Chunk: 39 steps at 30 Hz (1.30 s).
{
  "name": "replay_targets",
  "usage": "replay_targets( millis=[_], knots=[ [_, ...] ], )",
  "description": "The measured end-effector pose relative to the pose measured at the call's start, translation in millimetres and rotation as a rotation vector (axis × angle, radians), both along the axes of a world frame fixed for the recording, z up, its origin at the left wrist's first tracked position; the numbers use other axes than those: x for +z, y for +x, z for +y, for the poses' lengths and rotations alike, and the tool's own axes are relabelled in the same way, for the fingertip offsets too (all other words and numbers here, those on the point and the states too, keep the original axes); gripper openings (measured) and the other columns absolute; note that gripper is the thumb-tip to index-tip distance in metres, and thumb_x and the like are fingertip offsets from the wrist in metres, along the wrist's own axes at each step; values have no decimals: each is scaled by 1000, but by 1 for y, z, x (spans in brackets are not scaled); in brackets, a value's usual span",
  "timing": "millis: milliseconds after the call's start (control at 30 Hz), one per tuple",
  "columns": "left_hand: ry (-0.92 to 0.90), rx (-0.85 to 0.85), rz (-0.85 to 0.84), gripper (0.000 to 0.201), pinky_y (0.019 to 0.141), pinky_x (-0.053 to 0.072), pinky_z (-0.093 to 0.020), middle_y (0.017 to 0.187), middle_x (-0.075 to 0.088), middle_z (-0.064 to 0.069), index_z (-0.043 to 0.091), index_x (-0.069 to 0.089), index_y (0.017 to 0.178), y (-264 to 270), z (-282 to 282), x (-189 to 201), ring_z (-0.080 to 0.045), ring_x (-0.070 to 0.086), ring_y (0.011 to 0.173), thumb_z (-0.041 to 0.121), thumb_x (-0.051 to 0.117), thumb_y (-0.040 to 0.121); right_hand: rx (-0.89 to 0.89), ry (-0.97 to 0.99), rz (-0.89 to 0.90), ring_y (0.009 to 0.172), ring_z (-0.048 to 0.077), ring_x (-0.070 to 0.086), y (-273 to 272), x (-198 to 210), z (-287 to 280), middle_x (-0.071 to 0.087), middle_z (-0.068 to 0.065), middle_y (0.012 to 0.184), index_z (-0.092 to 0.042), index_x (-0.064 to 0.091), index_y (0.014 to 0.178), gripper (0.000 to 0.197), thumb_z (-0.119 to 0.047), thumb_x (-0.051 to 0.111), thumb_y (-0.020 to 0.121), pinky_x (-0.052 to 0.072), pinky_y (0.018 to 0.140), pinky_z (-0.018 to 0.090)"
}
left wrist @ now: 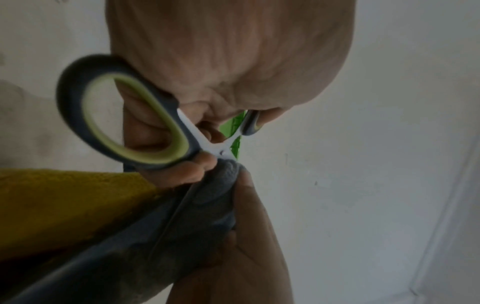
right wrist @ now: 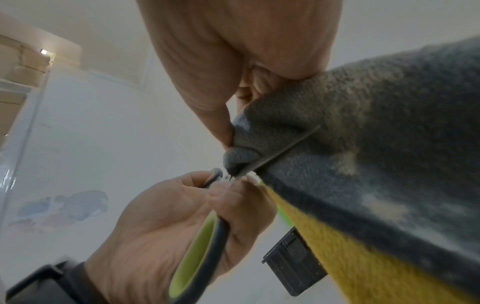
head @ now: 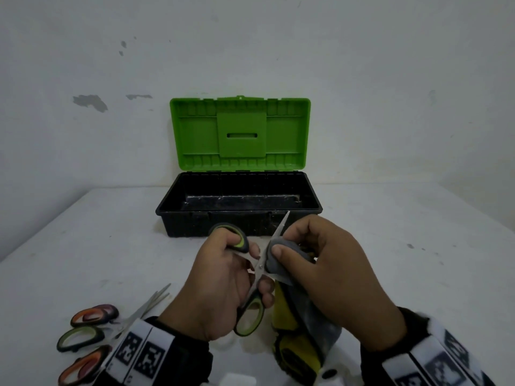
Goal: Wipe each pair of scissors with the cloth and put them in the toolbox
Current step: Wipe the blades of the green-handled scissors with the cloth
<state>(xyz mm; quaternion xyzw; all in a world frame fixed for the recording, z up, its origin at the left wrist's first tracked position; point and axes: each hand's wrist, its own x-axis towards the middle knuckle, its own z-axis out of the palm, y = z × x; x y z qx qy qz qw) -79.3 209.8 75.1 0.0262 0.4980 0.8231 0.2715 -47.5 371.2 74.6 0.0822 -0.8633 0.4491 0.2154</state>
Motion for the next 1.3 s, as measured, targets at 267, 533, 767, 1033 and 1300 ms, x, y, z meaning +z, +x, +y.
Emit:
replay_targets(
  millis=[267,533,767,1033,1300],
  knots=[
    [-104,153,158,36,53,45,-33,69,49,-15,-4,66,92,2,2,-8,-21,49,57,28,50,97,-58,-57,-51,83,-5,62,-1,0,3,68,-14,83,-30,62,88,17,-27,78,83,46,66,4],
    [-248,420,351,32,74,60,-47,60,64,-10,2,67,89,9,-1,-19,-24,68,58,33,59,89,-36,-83,40,87,-4,63,3,-3,2,68,-20,82,-30,69,90,16,-29,80,78,49,71,6],
    [-375,514,524,33,67,59,-55,65,69,-14,11,66,86,16,2,-19,-29,67,55,36,47,98,90,-74,56,89,-4,63,4,-5,-9,68,-21,83,-32,69,88,14,-24,78,82,47,71,5],
    [-388,514,580,41,42,54,-42,58,56,-23,-1,58,77,17,11,-21,-35,57,40,36,49,93,72,-44,37,80,5,67,3,-14,-19,68,-10,83,-29,56,89,19,-30,75,85,55,70,17],
    [-350,468,591,43,40,52,-46,56,51,-32,-7,54,76,11,9,-19,-35,53,38,30,49,97,-23,-24,140,72,8,62,-2,-13,-17,63,-9,66,-18,63,74,20,-28,79,82,46,57,9]
  ],
)
